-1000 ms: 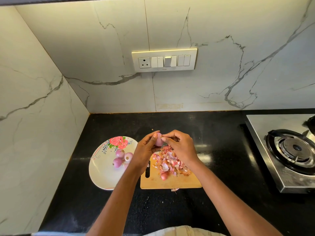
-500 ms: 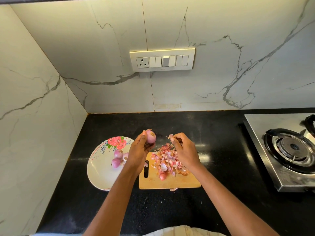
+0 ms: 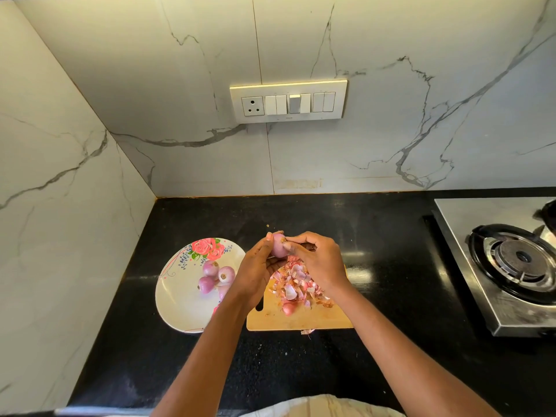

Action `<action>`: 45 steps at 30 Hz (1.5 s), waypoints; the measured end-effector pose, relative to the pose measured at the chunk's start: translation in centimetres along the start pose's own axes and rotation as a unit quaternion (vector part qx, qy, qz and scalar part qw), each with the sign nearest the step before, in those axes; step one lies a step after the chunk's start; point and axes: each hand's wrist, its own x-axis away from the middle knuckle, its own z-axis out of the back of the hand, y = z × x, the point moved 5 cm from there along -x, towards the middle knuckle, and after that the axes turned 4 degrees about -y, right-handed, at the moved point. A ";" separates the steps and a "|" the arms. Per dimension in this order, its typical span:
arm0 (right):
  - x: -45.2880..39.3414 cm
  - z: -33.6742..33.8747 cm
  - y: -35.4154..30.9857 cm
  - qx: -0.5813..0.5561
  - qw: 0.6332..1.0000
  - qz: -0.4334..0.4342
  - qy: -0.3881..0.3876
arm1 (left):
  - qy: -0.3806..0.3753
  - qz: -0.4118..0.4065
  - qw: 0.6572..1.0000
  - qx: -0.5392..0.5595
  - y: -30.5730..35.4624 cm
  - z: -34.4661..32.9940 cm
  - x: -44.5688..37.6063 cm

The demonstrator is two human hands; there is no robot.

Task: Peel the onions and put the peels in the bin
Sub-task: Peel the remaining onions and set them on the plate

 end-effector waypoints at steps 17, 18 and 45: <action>0.3 0.5 1.2 0.102 0.994 -0.012 0.022 | -0.011 0.019 1.000 0.015 -0.2 0.7 -0.1; 0.4 0.5 1.2 0.106 0.994 -0.005 0.010 | -0.016 0.010 1.000 -0.002 -0.3 0.7 -0.1; 2.1 -1.0 2.0 0.115 0.989 0.005 -0.093 | 0.000 0.013 0.997 -0.078 -3.2 0.9 -0.6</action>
